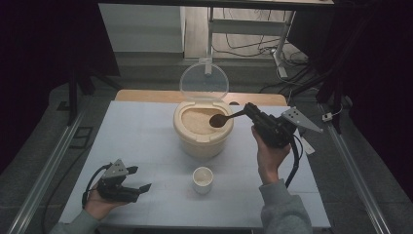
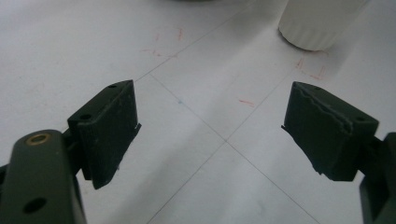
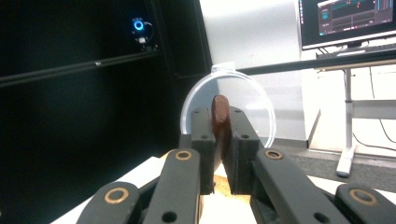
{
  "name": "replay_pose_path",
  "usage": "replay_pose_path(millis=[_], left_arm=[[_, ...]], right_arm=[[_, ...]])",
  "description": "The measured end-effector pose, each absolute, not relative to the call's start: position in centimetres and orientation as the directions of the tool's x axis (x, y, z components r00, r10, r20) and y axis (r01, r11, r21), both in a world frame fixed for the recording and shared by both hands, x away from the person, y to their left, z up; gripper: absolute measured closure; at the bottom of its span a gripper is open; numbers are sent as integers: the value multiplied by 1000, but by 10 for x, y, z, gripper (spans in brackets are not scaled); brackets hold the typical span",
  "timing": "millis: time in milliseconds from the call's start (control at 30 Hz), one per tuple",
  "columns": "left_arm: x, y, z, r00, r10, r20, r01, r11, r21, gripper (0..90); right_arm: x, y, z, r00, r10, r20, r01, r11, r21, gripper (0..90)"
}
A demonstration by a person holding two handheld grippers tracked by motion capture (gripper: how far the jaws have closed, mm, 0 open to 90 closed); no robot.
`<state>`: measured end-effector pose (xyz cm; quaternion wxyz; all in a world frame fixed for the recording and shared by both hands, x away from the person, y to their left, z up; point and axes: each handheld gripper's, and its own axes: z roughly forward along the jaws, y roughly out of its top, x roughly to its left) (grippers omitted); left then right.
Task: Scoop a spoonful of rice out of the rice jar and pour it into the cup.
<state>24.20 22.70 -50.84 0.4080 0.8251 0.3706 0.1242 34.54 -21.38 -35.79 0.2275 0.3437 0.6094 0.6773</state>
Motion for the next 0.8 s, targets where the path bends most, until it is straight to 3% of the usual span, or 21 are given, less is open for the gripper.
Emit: replay_pose_path(millis=[500,633,800], left_arm=[[242,228,-508,695,712,-103,513,-389,765,179],[243,227,-509,696,711,-102,514,-394,762,180],[243,227,-509,697,710,-101,513,-396,761,183]], right_arm=[[367,-184,-356,-580,814,15,67,30,997,834],[369,-174,-362,-560,825,-77,60,134,989,834],[372,-163,-372,-566,819,-96,80,171,982,833]])
